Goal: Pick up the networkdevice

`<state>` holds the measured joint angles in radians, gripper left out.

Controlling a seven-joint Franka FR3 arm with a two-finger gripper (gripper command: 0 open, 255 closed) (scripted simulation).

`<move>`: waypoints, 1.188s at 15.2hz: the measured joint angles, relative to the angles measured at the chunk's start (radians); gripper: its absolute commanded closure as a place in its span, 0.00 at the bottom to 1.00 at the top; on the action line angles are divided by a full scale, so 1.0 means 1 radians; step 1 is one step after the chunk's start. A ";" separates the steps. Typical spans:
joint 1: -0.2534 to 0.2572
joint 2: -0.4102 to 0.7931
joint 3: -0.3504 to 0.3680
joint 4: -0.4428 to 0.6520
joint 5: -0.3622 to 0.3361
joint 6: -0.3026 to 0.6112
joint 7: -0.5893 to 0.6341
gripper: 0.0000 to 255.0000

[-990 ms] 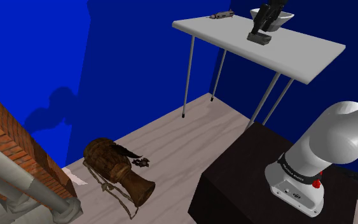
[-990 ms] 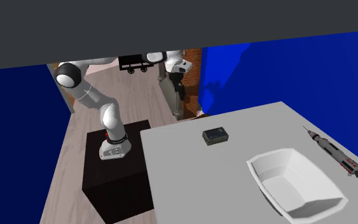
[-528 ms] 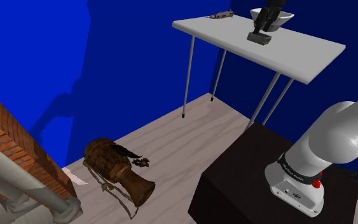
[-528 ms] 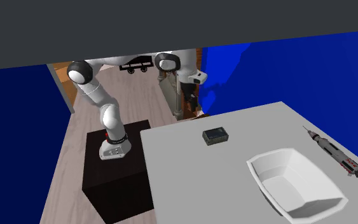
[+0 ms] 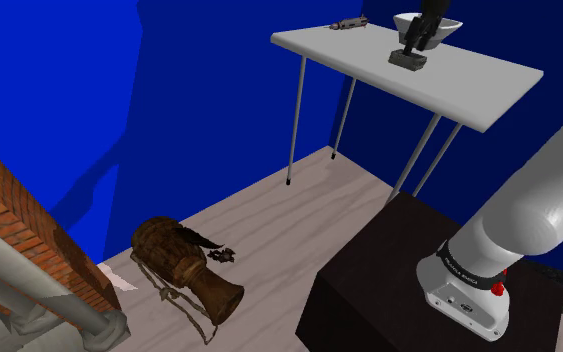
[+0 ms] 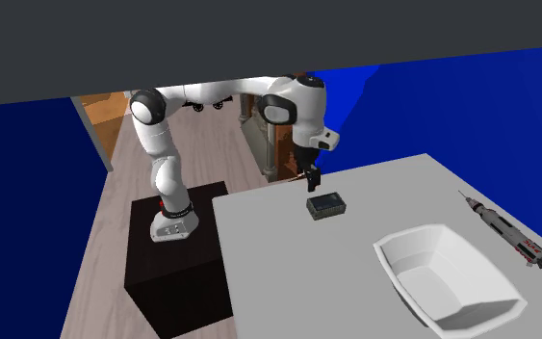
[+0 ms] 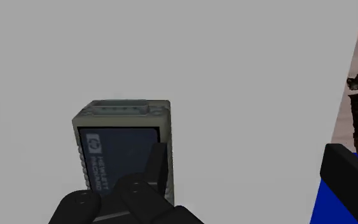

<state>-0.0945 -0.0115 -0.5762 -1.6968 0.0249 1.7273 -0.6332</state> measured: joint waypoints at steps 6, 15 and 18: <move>-0.108 0.271 -0.053 0.262 0.131 -0.075 -0.147 0.00; -0.116 0.295 -0.052 0.188 0.143 0.014 -0.168 1.00; -0.115 0.295 -0.052 0.185 0.144 0.018 -0.167 1.00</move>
<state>-0.2096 0.2835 -0.6277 -1.5116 0.1684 1.7455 -0.8005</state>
